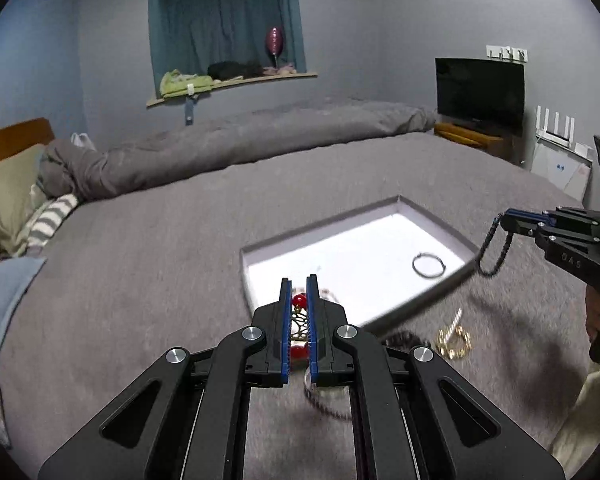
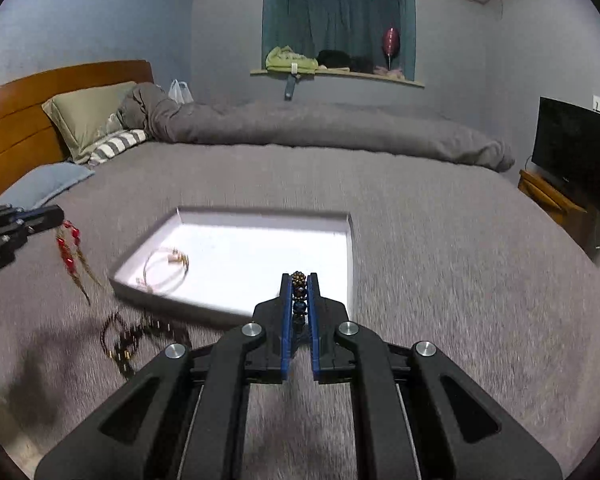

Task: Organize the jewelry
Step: 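Carry both pieces into the box and open both tools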

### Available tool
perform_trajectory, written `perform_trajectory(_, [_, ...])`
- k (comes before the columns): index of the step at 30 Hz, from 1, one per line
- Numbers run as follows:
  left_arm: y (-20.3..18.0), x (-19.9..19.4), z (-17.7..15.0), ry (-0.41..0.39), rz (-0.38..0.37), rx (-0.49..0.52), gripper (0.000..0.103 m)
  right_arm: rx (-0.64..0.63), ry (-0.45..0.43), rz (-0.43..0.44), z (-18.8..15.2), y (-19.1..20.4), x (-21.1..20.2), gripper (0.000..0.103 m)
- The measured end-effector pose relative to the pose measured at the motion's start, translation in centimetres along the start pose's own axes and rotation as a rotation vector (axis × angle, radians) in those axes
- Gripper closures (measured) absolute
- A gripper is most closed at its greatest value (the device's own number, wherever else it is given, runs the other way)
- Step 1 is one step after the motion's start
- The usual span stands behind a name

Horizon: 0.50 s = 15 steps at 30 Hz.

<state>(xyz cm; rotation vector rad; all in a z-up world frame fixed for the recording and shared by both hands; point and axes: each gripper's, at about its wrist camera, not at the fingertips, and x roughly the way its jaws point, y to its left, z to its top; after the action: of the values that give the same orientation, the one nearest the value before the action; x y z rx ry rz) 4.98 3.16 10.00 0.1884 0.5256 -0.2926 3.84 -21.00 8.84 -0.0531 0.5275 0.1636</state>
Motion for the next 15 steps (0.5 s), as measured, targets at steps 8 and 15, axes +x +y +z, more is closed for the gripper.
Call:
perform_trajectory(8, [0.5, 5.0, 3.8, 0.042, 0.002, 0.021, 0.096, 0.004, -0.029, -0.008, 4.8, -0.2, 3.4, 0.096])
perform_trajectory(15, [1.3, 10.3, 5.5, 0.105, 0.022, 0.079, 0.096, 0.011, 0.063, 0.008, 6.6, -0.6, 9.5, 0.096])
